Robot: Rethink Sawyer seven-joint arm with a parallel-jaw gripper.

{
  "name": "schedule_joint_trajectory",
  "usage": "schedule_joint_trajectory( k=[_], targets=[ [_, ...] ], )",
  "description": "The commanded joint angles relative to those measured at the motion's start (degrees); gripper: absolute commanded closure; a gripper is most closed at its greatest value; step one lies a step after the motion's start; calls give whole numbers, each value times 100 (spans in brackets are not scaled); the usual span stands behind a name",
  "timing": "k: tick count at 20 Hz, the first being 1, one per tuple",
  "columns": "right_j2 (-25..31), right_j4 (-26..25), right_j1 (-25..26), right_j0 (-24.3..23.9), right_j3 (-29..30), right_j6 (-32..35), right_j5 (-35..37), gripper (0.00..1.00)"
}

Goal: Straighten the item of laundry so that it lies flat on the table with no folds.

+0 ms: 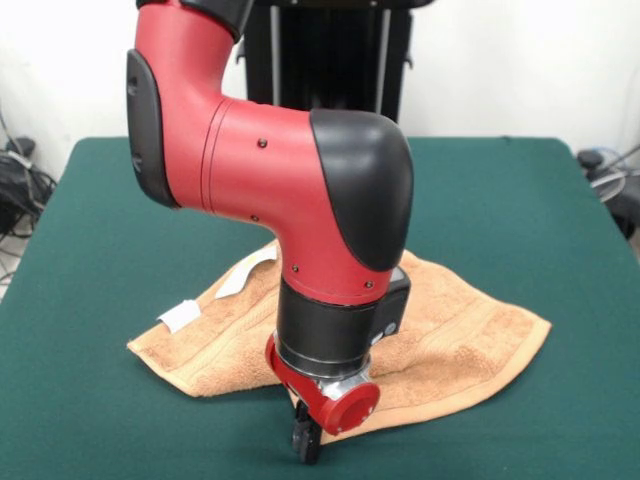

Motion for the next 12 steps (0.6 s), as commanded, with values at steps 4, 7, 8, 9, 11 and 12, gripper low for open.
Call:
schedule_joint_trajectory(
  k=[4,7,8,9,11,12],
  targets=[
    [564,-251,655,180,-468,-156,-342,100],
    [512,-224,790,251,-779,4,-315,100],
    [512,-219,827,258,-871,37,-279,100],
    [511,-201,894,268,-1037,84,-232,100],
    [484,-213,1026,278,-1358,151,-178,100],
    [484,-226,1088,272,-1505,154,-136,100]
  ],
)
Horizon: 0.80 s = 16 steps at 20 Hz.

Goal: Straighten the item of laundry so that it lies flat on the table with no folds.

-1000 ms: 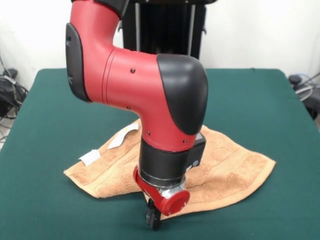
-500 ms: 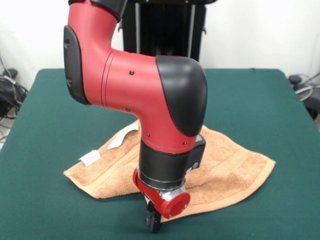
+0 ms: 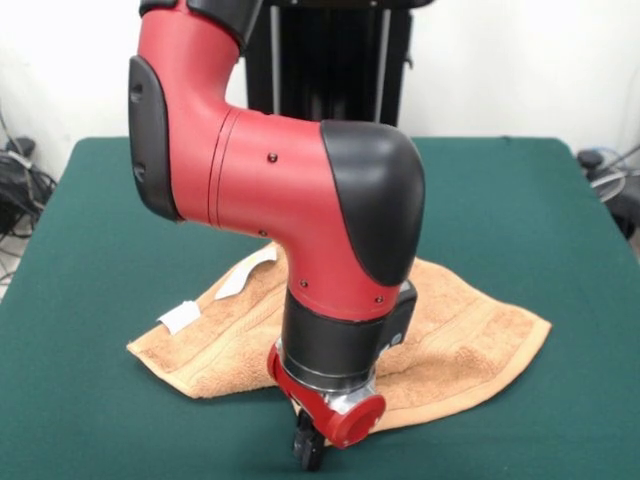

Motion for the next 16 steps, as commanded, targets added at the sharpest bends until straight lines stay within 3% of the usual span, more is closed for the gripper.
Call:
schedule_joint_trajectory(
  k=[1,10,16],
  targets=[
    [523,-24,991,191,-1180,143,-650,100],
    [442,-182,1778,148,-2922,469,-238,100],
    [520,-336,1982,130,-3463,625,37,100]
  ],
)
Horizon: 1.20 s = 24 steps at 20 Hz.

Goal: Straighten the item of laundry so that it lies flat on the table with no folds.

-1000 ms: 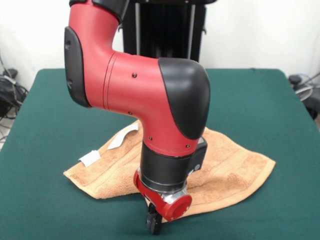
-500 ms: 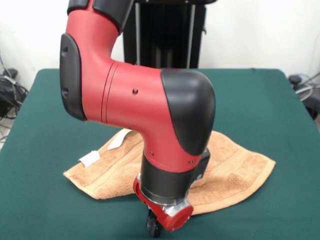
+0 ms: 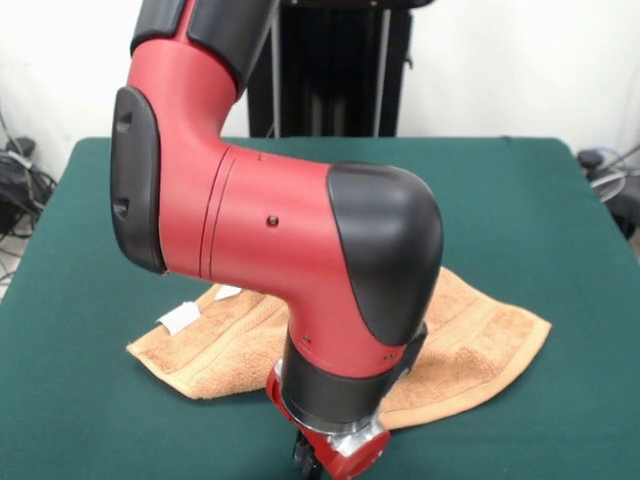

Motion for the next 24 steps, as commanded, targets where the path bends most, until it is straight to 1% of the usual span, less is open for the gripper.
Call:
schedule_joint_trajectory(
  k=[1,5,9,12,16,24],
  targets=[
    [662,-218,1010,95,-1168,584,-2315,100],
    [711,-306,1020,67,-1265,387,-2041,100],
    [583,-386,886,76,-1241,310,-1624,100],
    [557,-324,831,53,-1308,228,-1147,100],
    [538,-292,913,36,-1512,232,-707,100],
    [560,-220,1000,-91,-1730,85,-283,100]
  ],
)
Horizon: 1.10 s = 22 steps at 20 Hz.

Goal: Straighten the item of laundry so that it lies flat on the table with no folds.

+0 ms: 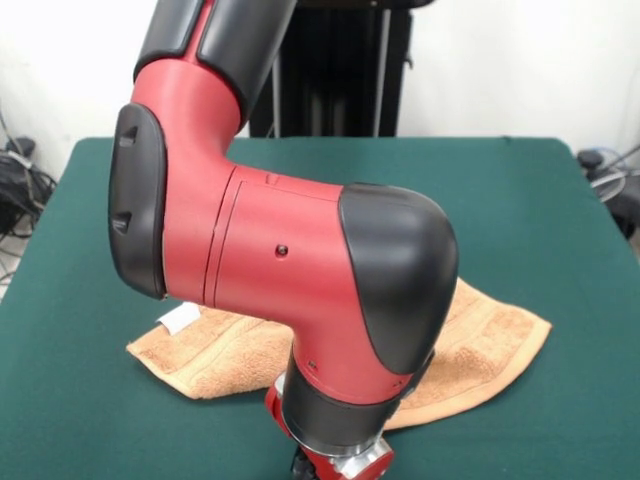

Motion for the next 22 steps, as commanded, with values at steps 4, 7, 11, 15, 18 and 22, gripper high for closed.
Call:
schedule_joint_trajectory(
  k=[4,7,11,15,18,22],
  targets=[
    [564,38,169,-89,-34,32,-1217,100],
    [522,34,70,-94,109,19,-1271,100],
    [450,53,-167,-92,370,-52,-1297,100],
    [384,180,-587,-81,770,-34,-1247,100],
    [376,348,-1021,-60,1188,-58,-1133,100],
    [382,509,-1693,-69,1975,-172,-1156,100]
  ],
)
